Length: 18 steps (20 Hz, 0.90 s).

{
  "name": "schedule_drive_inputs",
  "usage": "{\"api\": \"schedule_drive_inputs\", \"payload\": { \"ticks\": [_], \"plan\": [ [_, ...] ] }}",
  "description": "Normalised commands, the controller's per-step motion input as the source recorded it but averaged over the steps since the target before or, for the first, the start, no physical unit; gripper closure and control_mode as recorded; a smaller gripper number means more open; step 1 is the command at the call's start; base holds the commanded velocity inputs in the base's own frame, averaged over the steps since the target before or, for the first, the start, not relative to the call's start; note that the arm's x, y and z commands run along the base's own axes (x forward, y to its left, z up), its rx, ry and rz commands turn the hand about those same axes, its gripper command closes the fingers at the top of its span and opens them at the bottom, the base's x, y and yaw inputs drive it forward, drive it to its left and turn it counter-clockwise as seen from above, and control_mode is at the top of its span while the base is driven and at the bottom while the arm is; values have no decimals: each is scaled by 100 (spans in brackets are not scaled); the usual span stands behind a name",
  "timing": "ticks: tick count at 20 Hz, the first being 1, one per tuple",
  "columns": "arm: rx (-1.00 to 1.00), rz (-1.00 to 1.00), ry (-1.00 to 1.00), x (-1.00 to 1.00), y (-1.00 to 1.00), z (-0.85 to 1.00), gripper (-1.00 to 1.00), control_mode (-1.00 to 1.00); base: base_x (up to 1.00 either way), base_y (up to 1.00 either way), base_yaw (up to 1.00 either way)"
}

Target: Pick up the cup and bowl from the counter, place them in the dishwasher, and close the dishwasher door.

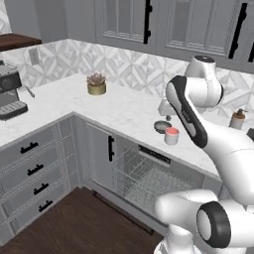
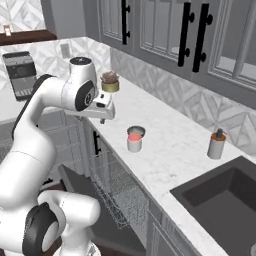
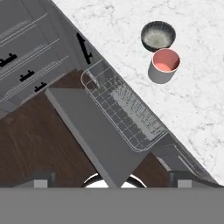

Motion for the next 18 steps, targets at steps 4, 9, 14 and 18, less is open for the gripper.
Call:
{"api": "schedule_drive_inputs", "payload": {
  "ticks": [4,9,14,18],
  "plan": [
    [0,0,0,0,0,0,-100,100,0,-44,34],
    [0,0,0,0,0,0,-100,100,0,-43,17],
    [0,0,0,0,0,0,-100,100,0,-50,13],
    [0,0,0,0,0,0,-100,100,0,-67,12]
  ]
}}
